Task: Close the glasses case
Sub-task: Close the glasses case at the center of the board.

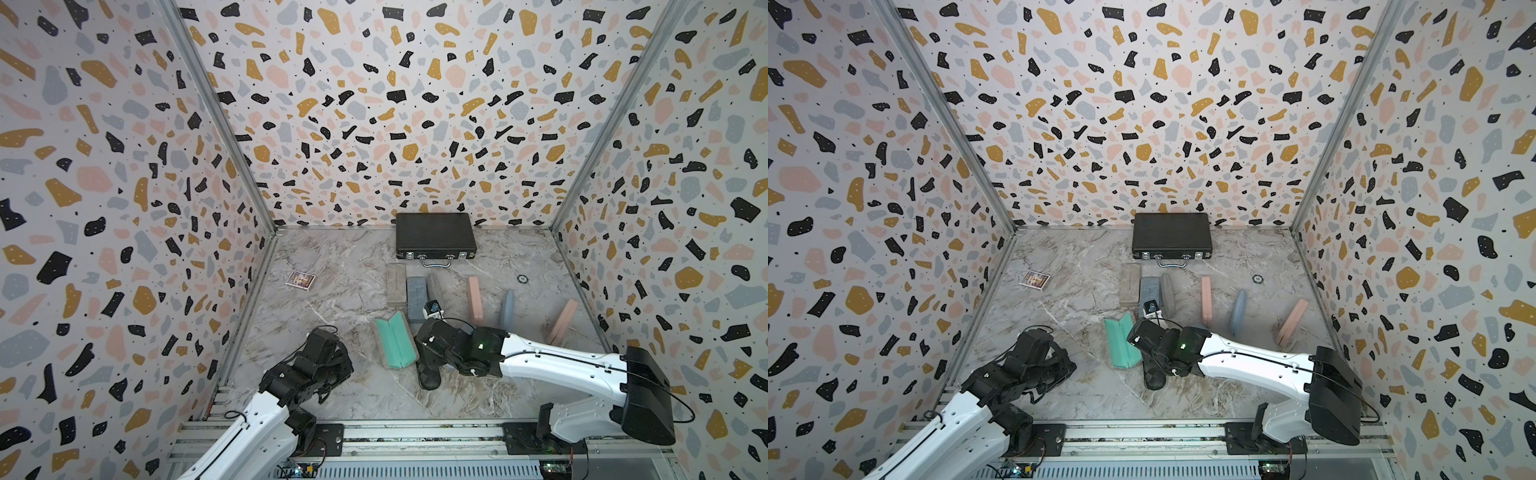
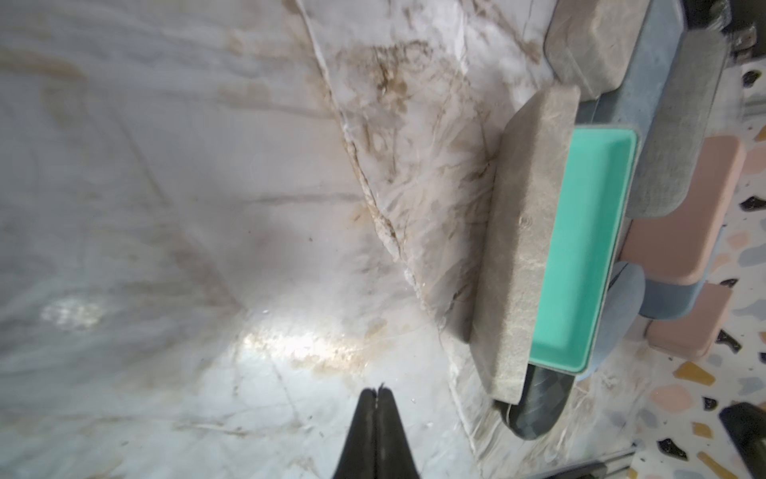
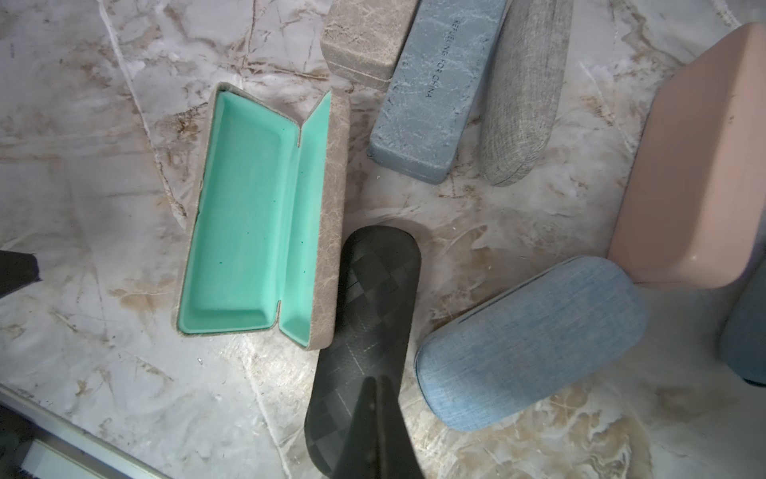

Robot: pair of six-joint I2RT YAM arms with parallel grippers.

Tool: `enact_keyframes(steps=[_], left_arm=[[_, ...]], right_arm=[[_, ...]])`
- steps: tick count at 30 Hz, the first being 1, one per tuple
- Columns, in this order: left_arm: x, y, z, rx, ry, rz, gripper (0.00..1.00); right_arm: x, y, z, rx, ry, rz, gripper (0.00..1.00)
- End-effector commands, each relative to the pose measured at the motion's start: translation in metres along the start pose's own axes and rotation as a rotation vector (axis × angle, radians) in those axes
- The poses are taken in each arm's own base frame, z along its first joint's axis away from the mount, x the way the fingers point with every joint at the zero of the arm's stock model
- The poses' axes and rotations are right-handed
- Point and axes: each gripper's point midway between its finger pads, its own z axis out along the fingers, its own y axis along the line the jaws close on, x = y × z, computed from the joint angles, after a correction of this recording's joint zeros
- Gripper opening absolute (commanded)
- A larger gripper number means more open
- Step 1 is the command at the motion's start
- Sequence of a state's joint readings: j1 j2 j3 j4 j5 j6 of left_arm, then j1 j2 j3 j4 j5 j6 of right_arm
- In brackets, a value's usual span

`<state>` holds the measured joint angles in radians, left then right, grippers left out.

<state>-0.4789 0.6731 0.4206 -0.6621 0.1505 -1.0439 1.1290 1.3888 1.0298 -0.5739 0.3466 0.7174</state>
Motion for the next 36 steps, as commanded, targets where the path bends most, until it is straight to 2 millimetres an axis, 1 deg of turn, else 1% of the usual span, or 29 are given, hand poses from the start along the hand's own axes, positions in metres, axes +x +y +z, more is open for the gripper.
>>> enact_keyframes(steps=[1,4,9,10,11,16,24,30,36], left_arm=[[-0.004,-0.010,0.003,0.027,-0.001,0.032,0.00],[-0.006,-0.011,0.006,0.010,0.011,0.044,0.00],[-0.008,-0.013,0.012,-0.024,0.030,0.067,0.00],[-0.010,-0.014,0.013,-0.032,0.033,0.072,0.00],[-0.011,-0.015,0.014,-0.038,0.035,0.079,0.00],[-0.017,-0.021,0.022,-0.064,0.052,0.108,0.00],[-0.022,-0.035,0.042,-0.070,0.098,0.129,0.00],[-0.029,-0.044,0.049,-0.074,0.104,0.139,0.00],[-0.029,-0.049,0.061,-0.071,0.137,0.164,0.00]], right_arm=[[-0.002,-0.007,0.006,0.001,0.054,-0.021,0.00],[-0.001,-0.006,0.020,-0.014,0.104,-0.028,0.00],[0.002,0.013,0.036,-0.067,0.152,-0.059,0.00],[-0.004,0.004,0.042,-0.057,0.153,-0.033,0.00],[-0.004,0.006,0.045,-0.063,0.160,-0.034,0.00],[-0.006,0.013,0.056,-0.077,0.189,-0.043,0.00],[-0.007,0.014,0.070,-0.081,0.212,-0.043,0.00],[-0.008,0.016,0.081,-0.091,0.227,-0.040,0.00],[-0.011,0.020,0.091,-0.100,0.245,-0.046,0.00]])
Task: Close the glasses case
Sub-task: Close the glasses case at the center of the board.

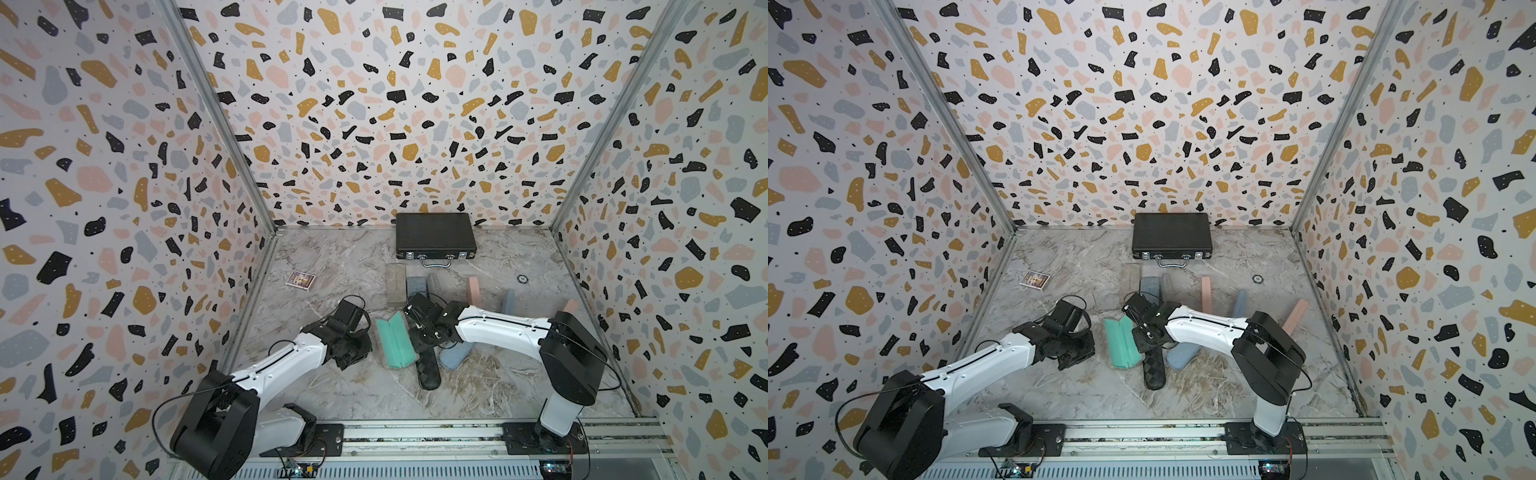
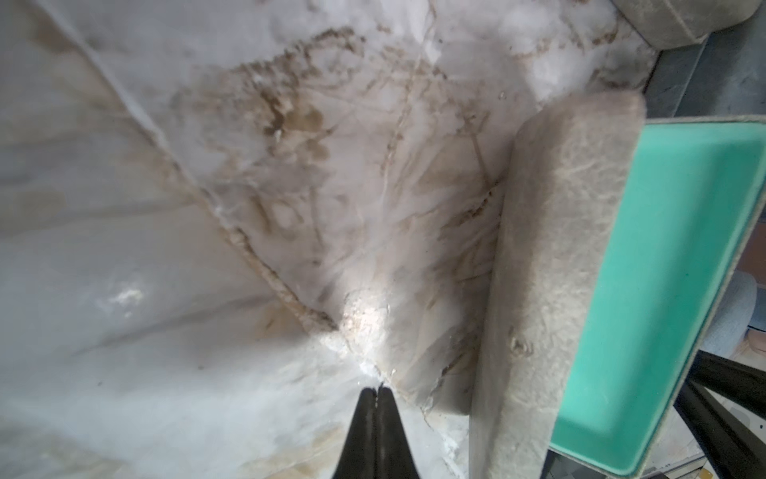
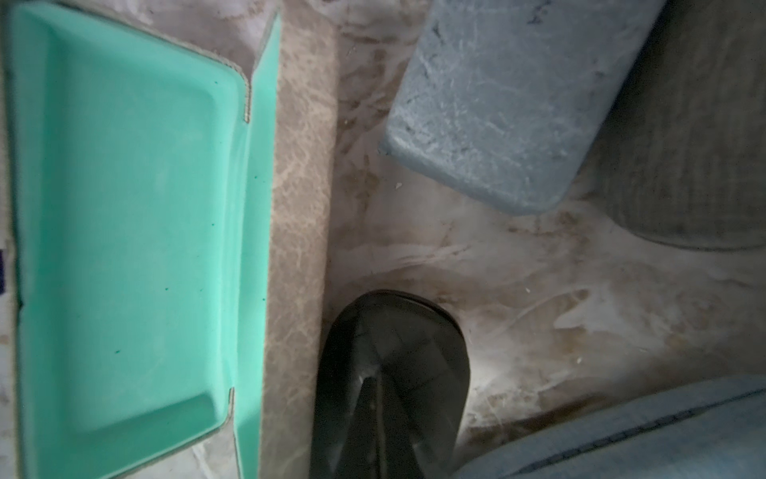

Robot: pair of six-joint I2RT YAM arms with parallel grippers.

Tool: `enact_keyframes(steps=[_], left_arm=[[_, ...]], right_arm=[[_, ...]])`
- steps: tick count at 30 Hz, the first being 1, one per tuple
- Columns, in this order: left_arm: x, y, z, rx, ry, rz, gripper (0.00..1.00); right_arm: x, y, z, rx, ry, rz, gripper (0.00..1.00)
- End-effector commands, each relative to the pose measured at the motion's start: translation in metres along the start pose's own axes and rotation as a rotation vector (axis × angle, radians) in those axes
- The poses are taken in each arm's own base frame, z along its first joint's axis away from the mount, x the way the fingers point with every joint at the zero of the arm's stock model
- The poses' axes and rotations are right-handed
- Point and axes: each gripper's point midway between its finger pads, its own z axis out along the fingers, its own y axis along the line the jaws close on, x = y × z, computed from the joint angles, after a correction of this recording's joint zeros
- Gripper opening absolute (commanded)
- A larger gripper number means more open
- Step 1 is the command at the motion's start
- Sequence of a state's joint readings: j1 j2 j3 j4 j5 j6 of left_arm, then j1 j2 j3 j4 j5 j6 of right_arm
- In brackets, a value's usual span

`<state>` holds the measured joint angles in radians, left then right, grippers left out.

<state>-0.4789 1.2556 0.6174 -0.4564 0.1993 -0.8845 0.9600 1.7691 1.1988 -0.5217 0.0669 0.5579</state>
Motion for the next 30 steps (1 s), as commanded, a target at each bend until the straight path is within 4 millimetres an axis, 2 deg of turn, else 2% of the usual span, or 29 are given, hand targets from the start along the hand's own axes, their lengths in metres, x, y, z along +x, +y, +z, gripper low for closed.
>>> enact_keyframes(steps=[1,12,30], left_arm=[[-0.009,-0.014,0.002,0.041,-0.009,0.038,0.00],[-0.016,-0.025,0.007,0.052,0.005,0.058,0.00],[-0.021,-0.047,0.010,0.140,0.014,0.063,0.00]], right_arm=[[-0.015,0.009,-0.006,-0.032,-0.023,-0.010,0.00],[-0.021,0.020,-0.007,-0.085,-0.024,-0.037,0.00],[-0.019,0.032,-0.008,-0.146,-0.002,-0.043,0.00]])
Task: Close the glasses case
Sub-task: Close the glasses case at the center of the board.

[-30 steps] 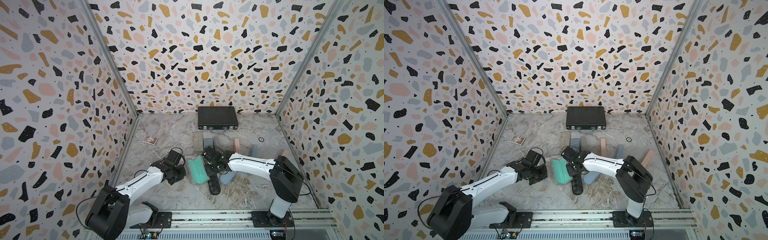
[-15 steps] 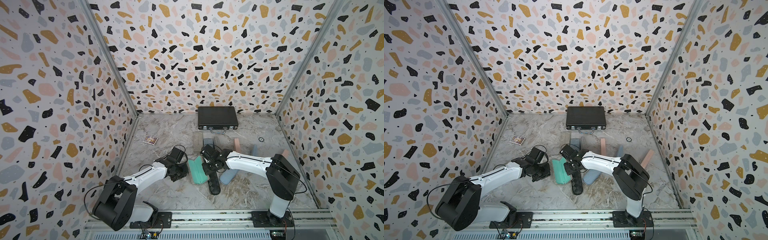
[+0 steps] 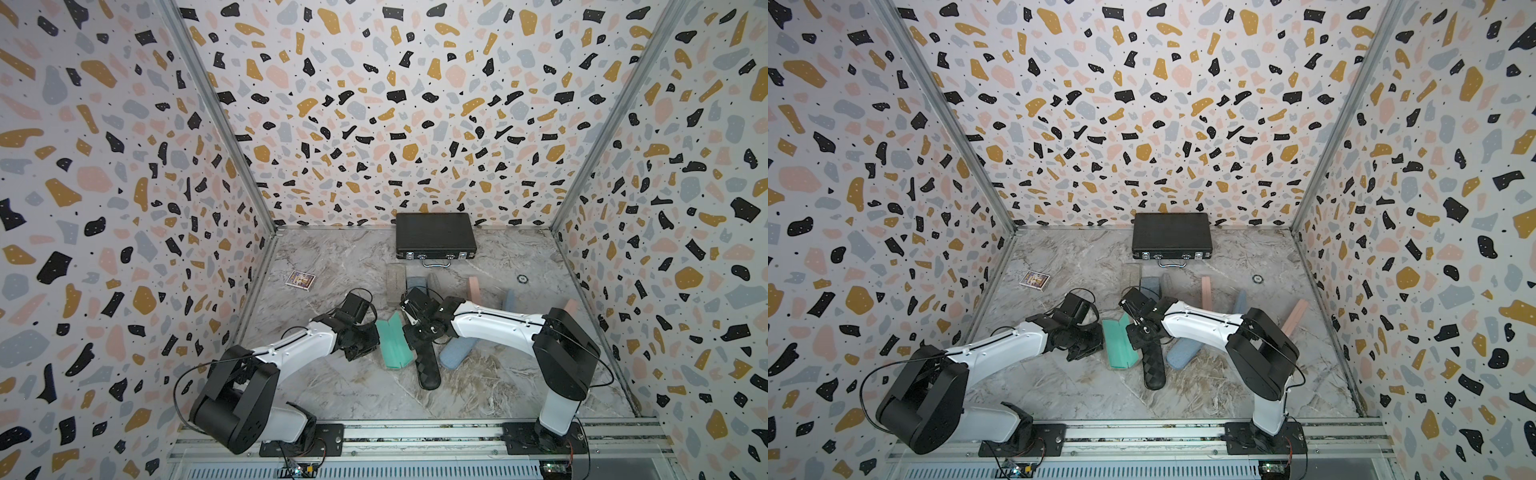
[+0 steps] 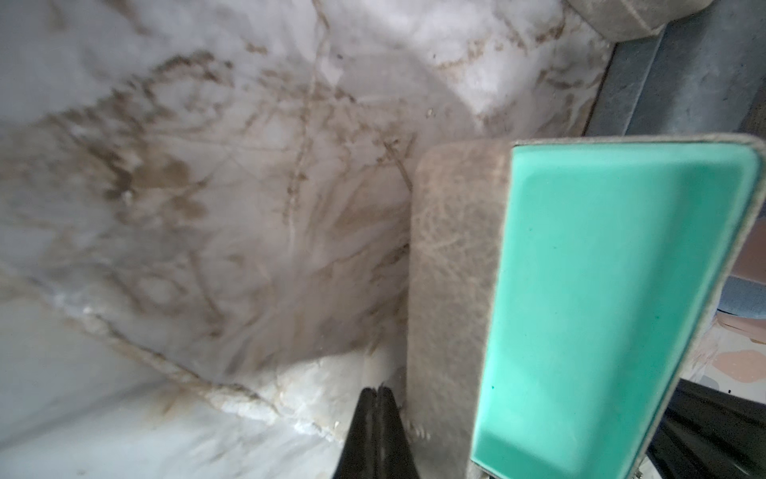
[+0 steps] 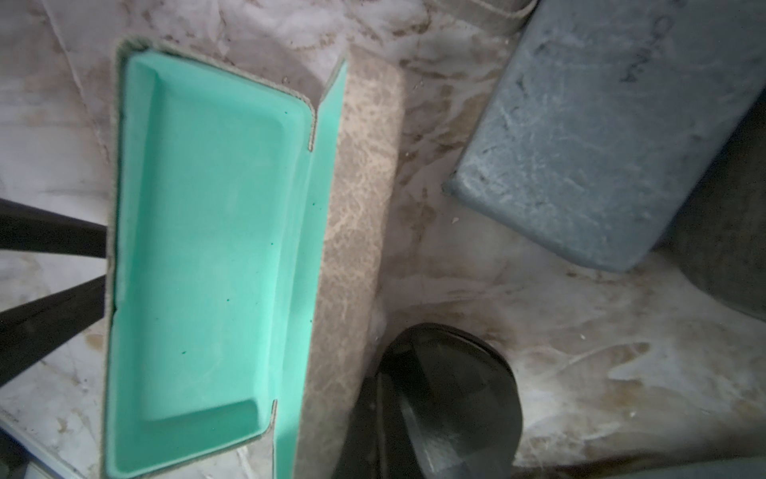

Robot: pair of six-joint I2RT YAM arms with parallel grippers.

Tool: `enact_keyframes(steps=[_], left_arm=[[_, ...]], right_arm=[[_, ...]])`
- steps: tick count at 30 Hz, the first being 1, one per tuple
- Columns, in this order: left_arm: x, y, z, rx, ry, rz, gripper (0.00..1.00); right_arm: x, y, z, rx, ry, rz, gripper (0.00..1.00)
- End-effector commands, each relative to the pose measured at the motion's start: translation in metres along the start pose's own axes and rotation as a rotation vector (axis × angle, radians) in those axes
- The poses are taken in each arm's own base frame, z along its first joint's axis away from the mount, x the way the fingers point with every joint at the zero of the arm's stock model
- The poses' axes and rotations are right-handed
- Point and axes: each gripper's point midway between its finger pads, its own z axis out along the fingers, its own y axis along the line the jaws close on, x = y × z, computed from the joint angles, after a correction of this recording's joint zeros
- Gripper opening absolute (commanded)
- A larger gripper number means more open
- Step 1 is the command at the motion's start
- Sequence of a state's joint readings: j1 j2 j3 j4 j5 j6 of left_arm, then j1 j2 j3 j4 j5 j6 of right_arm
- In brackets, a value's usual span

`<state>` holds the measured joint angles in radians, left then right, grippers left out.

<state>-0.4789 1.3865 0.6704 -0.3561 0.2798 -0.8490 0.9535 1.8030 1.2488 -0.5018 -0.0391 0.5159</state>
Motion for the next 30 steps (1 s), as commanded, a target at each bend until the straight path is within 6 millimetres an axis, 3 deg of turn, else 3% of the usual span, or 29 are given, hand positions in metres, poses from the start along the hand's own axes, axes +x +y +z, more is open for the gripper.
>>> enact_keyframes(steps=[1,16,30], left_arm=[[-0.013,-0.023,-0.006,0.075,-0.034,0.025,0.00],[-0.009,-0.049,-0.006,0.113,-0.024,0.086,0.00],[-0.005,-0.054,-0.008,0.110,-0.019,0.109,0.00]], right_arm=[[-0.010,0.011,-0.008,-0.042,-0.016,-0.011,0.00],[-0.003,0.038,-0.008,-0.114,0.045,-0.112,0.00],[-0.002,0.050,-0.009,-0.134,0.048,-0.159,0.00]])
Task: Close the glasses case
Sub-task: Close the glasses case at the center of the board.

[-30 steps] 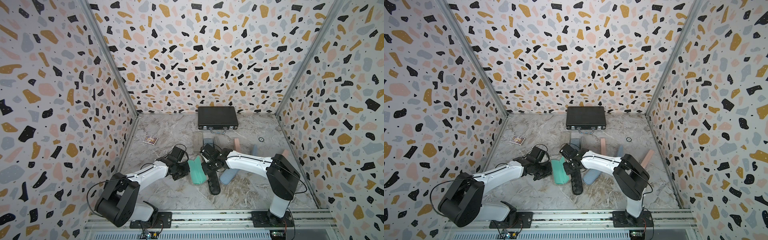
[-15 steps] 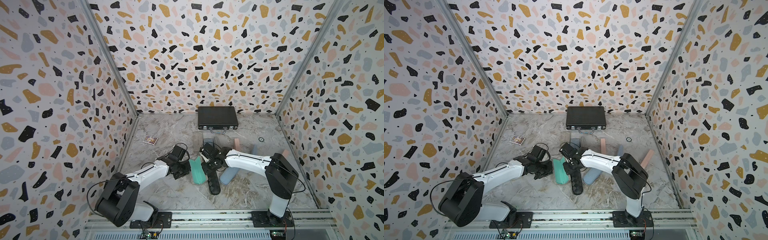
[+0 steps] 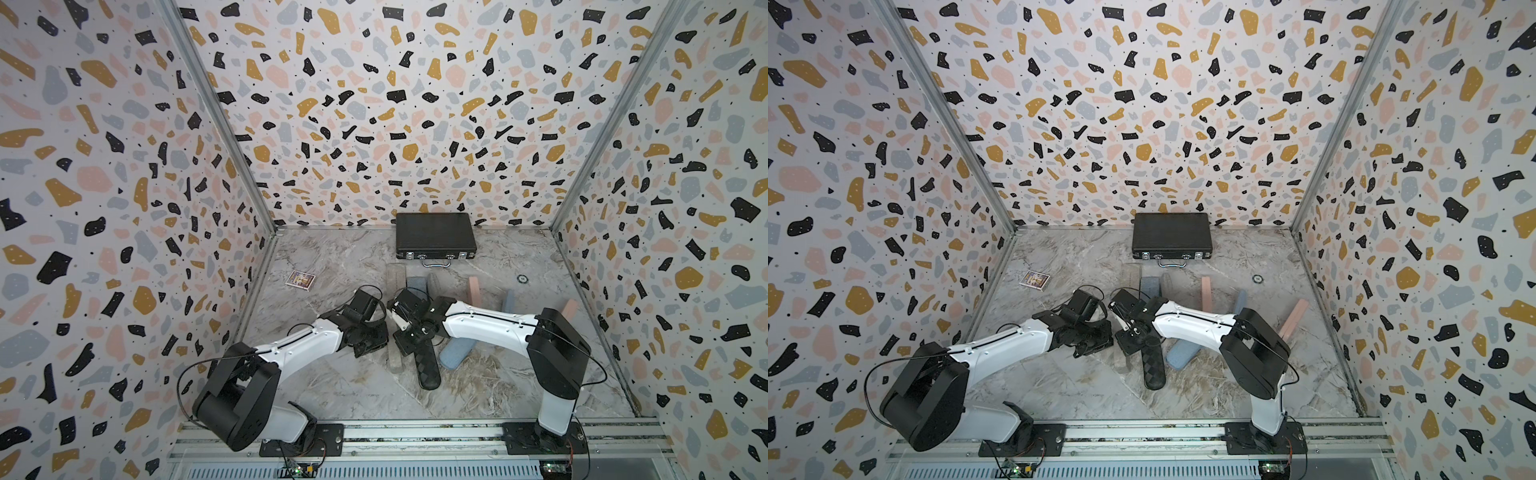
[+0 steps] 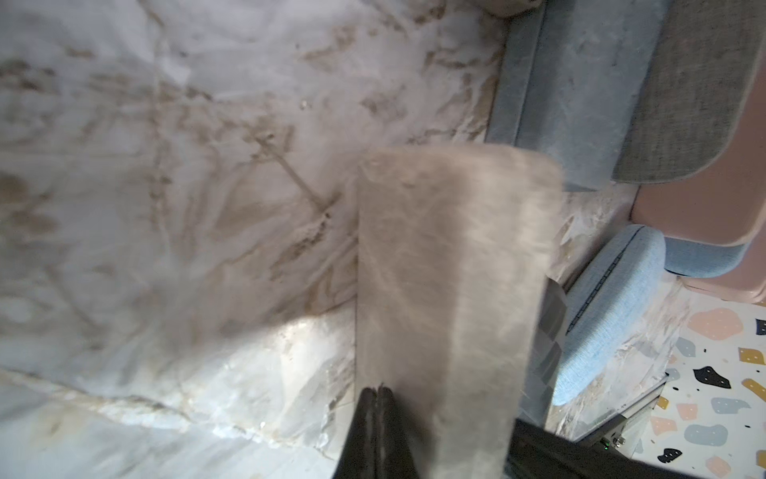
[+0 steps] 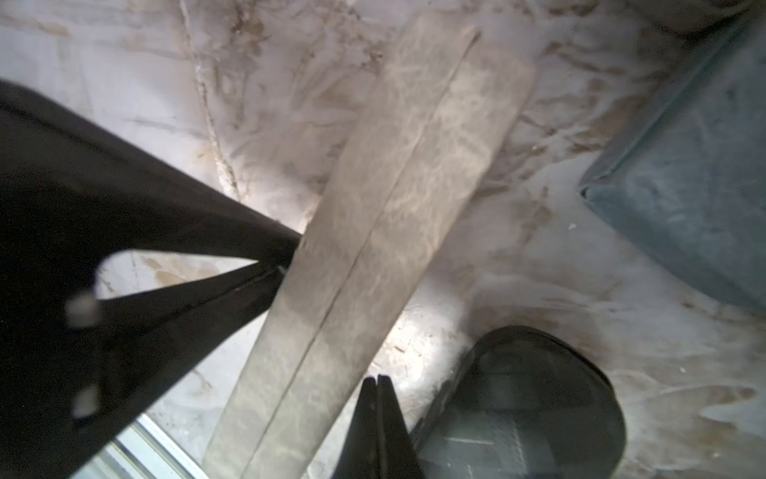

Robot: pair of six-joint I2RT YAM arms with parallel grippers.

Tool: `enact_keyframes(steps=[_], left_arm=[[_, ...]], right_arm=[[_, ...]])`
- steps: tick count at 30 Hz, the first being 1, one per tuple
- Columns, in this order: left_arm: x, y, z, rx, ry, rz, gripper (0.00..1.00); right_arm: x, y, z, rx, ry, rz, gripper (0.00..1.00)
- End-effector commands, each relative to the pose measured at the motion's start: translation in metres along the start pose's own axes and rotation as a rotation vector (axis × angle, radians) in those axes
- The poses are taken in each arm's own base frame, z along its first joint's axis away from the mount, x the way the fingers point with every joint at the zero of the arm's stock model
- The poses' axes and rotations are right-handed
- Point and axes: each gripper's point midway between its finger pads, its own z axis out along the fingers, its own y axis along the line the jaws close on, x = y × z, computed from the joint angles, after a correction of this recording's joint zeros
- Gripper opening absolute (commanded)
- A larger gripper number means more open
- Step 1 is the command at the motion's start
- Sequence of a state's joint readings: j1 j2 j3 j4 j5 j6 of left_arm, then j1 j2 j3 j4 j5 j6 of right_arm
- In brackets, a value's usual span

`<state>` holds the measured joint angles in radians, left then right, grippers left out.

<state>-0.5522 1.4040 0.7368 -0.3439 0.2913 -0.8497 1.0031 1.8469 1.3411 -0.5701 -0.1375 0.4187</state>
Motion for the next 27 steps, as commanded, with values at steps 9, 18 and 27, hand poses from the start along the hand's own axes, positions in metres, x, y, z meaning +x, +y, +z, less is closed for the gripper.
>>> enact_keyframes(steps=[9,18,27], left_arm=[[-0.007,-0.013,-0.006,0.037,-0.029,0.027,0.00],[-0.006,-0.013,-0.019,0.048,-0.059,0.018,0.00],[-0.008,-0.005,-0.057,-0.017,-0.147,0.049,0.16]], right_arm=[[-0.008,0.006,-0.003,-0.011,-0.024,-0.012,0.00],[0.002,-0.011,-0.017,0.070,-0.043,0.018,0.06],[0.019,-0.034,-0.059,0.168,-0.116,0.074,0.30]])
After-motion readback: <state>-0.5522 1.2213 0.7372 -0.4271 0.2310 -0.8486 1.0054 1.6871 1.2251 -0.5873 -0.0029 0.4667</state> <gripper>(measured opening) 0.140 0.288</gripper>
